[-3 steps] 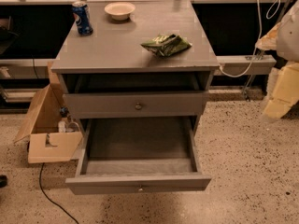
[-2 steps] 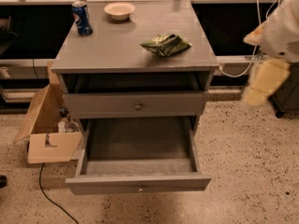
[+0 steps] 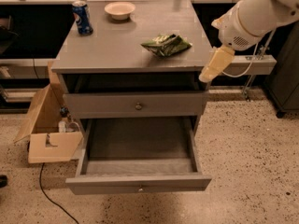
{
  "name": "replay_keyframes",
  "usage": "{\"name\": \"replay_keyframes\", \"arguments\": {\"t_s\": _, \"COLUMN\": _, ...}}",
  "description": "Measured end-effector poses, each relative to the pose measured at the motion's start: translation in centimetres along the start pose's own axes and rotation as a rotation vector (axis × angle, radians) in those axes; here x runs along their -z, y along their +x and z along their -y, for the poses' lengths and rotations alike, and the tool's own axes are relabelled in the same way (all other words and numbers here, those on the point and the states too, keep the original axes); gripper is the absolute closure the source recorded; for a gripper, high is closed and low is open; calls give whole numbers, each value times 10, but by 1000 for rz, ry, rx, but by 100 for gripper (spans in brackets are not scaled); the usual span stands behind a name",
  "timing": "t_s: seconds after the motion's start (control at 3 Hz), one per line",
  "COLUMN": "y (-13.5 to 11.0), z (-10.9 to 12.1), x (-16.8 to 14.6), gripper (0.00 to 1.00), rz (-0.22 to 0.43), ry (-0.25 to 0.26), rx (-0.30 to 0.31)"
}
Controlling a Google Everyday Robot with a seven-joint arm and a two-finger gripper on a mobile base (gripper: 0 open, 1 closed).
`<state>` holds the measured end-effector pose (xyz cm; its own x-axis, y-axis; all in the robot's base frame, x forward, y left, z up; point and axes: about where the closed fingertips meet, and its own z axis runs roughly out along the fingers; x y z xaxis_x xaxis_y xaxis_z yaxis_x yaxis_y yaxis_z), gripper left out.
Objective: Place green jalapeno chip bag into middle drawer
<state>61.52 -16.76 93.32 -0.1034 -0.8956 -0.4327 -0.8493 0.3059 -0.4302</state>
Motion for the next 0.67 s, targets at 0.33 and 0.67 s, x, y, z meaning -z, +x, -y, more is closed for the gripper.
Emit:
{"name": "replay_keyframes", "arguments": {"t_s": 0.33, "y": -21, "z": 36, "x": -45, "gripper": 0, "rz": 54, "ry": 58, "rx": 14}}
{"name": "replay_keyframes", "arguments": {"t_s": 0.67, "y": -47, "z": 65, "x": -88, "gripper": 0, "rz": 78, "ry": 78, "rx": 40}}
